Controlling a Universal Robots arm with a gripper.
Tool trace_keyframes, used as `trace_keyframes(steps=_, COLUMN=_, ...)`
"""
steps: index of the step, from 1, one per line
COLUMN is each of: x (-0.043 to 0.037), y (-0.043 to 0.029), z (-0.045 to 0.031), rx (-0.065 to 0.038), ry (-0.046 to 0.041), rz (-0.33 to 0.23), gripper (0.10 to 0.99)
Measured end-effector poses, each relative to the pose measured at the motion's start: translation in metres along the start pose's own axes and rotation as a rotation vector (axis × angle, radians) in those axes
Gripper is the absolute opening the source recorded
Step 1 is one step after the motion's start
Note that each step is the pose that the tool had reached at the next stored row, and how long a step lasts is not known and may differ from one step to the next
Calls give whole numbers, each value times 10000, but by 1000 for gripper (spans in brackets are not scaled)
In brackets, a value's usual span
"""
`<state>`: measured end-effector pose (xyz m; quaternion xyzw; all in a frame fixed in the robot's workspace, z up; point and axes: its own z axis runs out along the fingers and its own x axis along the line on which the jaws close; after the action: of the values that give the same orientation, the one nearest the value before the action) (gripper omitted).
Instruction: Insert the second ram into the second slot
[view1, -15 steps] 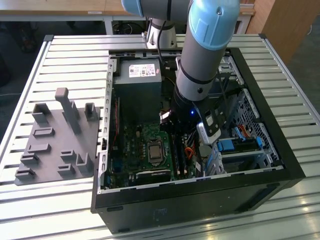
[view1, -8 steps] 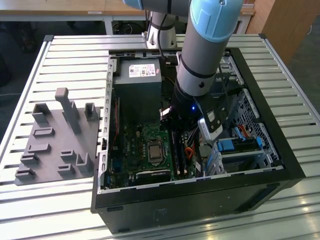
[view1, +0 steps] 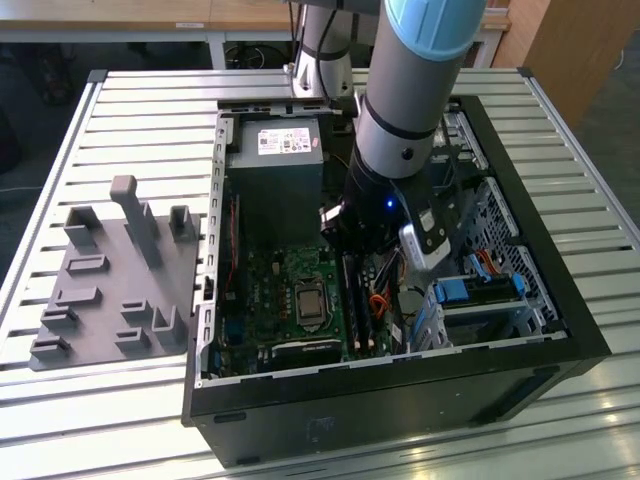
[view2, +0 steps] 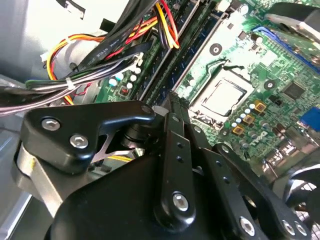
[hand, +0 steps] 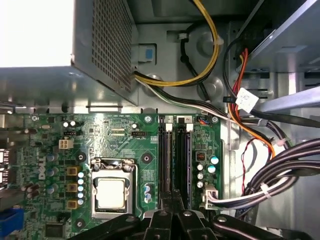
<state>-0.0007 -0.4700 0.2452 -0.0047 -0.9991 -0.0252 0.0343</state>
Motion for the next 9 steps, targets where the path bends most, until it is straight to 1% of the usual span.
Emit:
trace_keyframes(steps=5, x=6, y=4, z=-86, rx=0, ry=12, rz=0, gripper=106)
trace_keyframes(steps=9, x=6, y=5, z=-90, rx=-1, ry=32, rz=2, gripper=106)
